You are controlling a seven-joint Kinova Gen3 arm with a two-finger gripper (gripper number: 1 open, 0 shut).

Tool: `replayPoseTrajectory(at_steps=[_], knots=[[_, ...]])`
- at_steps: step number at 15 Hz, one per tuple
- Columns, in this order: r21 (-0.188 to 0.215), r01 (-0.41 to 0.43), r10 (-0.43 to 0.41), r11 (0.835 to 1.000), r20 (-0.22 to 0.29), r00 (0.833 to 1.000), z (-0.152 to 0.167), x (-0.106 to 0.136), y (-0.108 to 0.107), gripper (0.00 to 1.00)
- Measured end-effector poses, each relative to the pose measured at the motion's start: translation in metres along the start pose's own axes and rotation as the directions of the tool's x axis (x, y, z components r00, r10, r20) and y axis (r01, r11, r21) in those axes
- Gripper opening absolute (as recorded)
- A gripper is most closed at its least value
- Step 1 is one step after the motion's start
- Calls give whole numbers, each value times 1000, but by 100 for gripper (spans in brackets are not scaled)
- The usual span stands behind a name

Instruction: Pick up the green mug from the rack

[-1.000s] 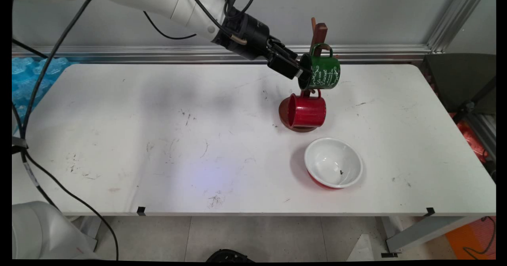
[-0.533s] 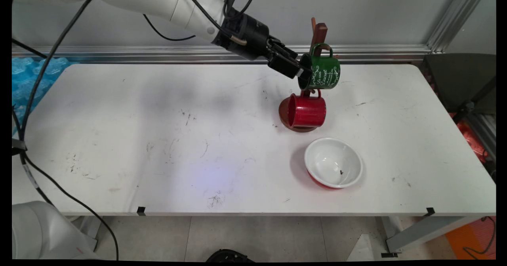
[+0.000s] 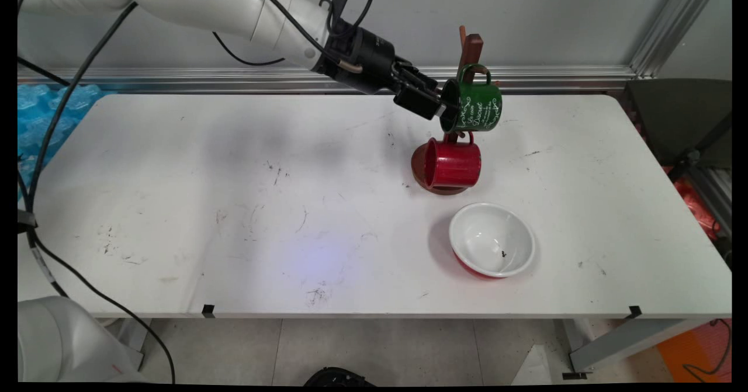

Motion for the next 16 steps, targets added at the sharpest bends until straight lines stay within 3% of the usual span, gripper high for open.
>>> replayPoseTrajectory(at_steps=[16], knots=[[10,-4,4,1000,-51,999,14,-18,0,100]])
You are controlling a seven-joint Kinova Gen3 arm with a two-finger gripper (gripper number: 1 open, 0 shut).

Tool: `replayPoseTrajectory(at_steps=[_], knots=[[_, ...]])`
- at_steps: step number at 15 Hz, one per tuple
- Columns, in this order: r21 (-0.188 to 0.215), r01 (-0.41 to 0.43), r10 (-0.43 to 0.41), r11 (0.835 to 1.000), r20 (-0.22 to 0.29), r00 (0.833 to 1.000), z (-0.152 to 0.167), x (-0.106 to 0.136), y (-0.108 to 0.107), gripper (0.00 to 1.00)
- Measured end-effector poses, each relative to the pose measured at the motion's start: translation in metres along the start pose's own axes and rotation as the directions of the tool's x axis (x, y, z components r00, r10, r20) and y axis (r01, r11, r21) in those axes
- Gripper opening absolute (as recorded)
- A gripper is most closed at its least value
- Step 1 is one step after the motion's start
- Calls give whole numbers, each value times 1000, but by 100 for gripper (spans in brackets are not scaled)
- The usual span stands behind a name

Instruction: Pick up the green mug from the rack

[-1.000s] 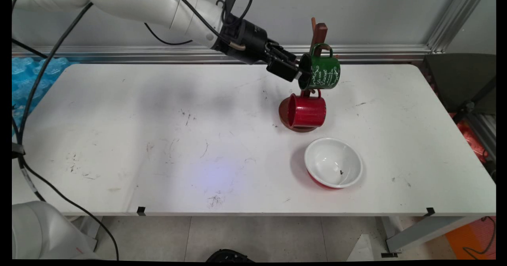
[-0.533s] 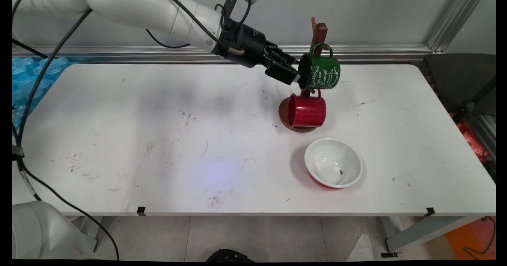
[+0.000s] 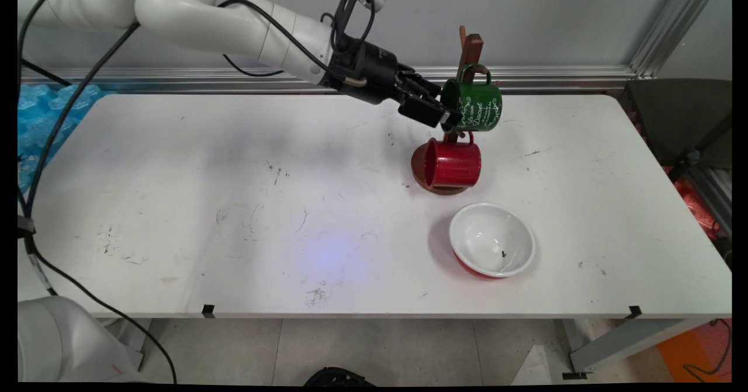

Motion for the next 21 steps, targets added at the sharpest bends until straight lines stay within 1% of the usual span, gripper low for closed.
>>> replayPoseTrajectory(at_steps=[5,9,19,20,21], knots=[[5,9,-9,1000,-21,1000,9,-4,-1,100],[1,10,-10,1000,-33,999,15,-6,-1,100],[-5,6,-6,1000,-52,999,27,-9,-4,100],[-5,6,-6,1000,-54,999,28,-9,-5,0],[-5,5,-5,1000,-54,999,28,-9,-5,0]])
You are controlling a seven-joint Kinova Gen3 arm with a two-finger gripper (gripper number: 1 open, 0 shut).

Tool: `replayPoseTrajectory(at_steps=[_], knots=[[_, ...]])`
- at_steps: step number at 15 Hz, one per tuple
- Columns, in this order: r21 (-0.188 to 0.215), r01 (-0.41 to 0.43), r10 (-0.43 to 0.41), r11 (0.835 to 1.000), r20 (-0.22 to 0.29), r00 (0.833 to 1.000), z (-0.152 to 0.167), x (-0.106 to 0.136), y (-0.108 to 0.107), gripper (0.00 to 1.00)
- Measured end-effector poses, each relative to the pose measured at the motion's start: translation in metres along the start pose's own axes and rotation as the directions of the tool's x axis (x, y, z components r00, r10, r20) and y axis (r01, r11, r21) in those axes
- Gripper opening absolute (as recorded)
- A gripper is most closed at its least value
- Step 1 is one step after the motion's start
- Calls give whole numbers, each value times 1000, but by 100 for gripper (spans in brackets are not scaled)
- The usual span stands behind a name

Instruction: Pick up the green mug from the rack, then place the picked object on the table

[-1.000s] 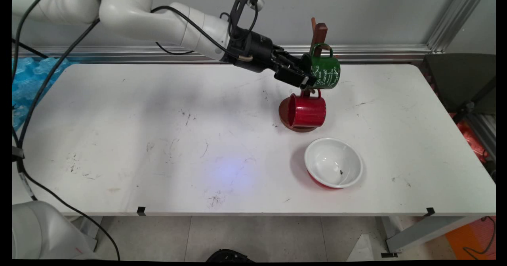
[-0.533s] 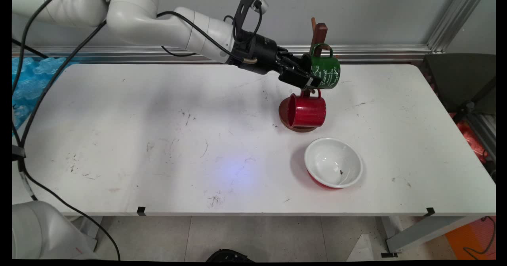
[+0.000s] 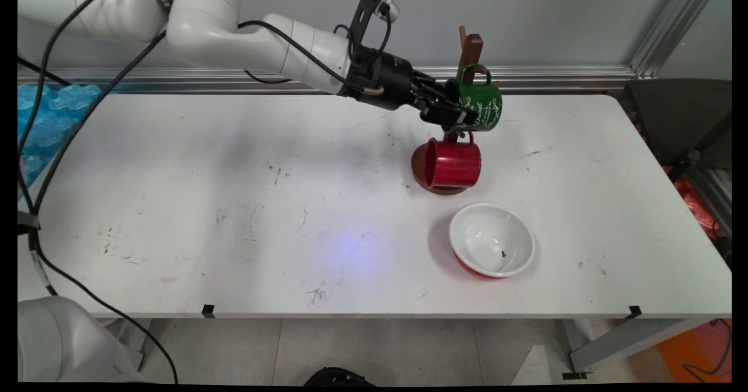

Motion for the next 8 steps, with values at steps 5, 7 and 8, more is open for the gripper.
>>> replayPoseTrajectory(at_steps=[5,7,8], knots=[[-11,-7,7,1000,6,1000,3,-2,0,0],[-17,-9,9,1000,7,1000,4,-1,2,0],[-20,-8,9,1000,8,1000,4,-1,3,0]])
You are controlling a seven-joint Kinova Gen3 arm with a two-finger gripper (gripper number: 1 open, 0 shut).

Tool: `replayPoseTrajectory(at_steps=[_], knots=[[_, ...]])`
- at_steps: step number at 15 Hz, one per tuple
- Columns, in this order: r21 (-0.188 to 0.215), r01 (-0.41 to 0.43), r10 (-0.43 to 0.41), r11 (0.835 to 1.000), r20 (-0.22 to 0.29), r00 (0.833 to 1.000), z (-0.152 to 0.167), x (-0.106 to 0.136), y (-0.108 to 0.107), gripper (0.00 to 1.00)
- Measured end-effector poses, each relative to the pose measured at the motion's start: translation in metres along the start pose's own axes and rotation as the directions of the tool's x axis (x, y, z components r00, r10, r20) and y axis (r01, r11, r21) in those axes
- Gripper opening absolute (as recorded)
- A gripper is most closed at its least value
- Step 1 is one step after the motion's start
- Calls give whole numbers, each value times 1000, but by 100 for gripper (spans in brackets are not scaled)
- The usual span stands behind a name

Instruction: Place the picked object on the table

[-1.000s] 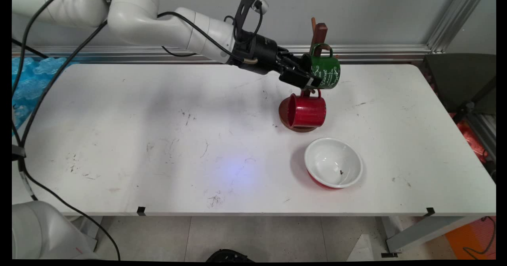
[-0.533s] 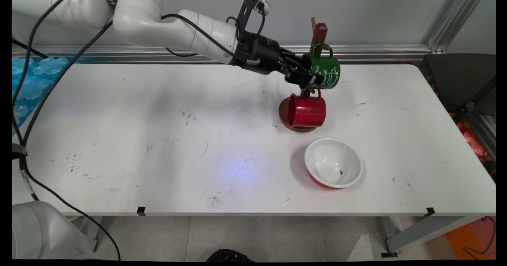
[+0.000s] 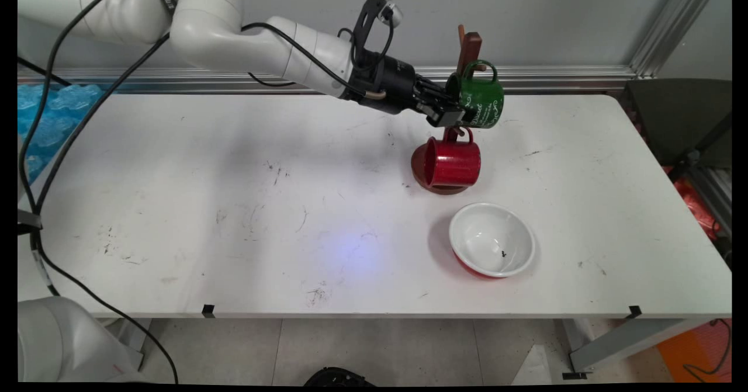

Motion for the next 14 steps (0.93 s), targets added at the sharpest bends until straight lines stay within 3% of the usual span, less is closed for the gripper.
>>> replayPoseTrajectory(at_steps=[8,14], knots=[[-22,11,-11,1000,2,1000,-2,11,13,0],[-43,31,-30,999,35,999,-14,21,31,0]])
